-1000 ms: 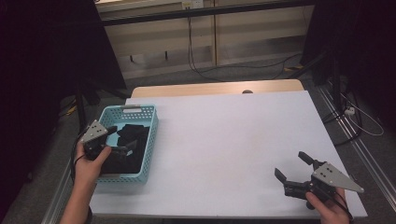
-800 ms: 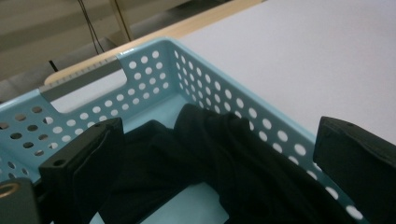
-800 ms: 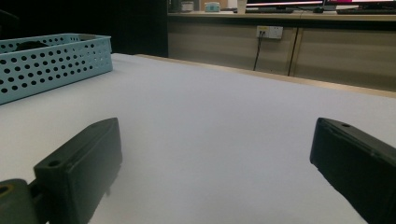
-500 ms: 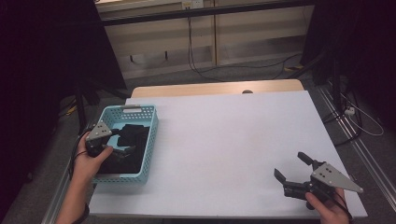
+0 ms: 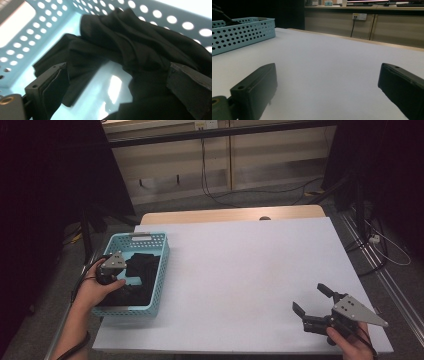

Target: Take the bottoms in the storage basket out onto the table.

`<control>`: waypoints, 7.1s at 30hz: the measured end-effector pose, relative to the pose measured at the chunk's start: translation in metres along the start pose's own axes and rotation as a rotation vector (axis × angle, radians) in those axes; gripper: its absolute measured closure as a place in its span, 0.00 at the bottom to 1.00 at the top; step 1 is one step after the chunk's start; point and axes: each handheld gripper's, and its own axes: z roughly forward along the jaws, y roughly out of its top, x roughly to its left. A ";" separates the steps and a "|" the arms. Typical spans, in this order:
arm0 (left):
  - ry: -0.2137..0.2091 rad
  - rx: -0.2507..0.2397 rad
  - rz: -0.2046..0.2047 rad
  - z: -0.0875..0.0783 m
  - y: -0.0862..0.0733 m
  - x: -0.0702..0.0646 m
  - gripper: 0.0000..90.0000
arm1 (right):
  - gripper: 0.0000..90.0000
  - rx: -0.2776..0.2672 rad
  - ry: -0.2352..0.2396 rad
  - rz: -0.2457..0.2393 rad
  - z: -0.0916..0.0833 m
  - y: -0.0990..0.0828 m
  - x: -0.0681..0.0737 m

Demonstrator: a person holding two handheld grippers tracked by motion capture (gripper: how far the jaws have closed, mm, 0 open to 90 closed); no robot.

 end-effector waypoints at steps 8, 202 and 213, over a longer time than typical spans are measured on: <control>-0.063 0.176 0.050 0.009 -0.012 0.001 0.08 | 0.02 0.003 0.011 -0.012 0.001 0.000 0.001; -0.086 -0.235 -0.210 0.045 0.218 -0.063 0.21 | 0.02 0.037 0.059 -0.044 0.008 0.001 0.006; -0.086 -0.207 -0.228 0.059 0.194 -0.081 0.16 | 0.01 0.144 0.092 -0.102 0.036 0.014 0.014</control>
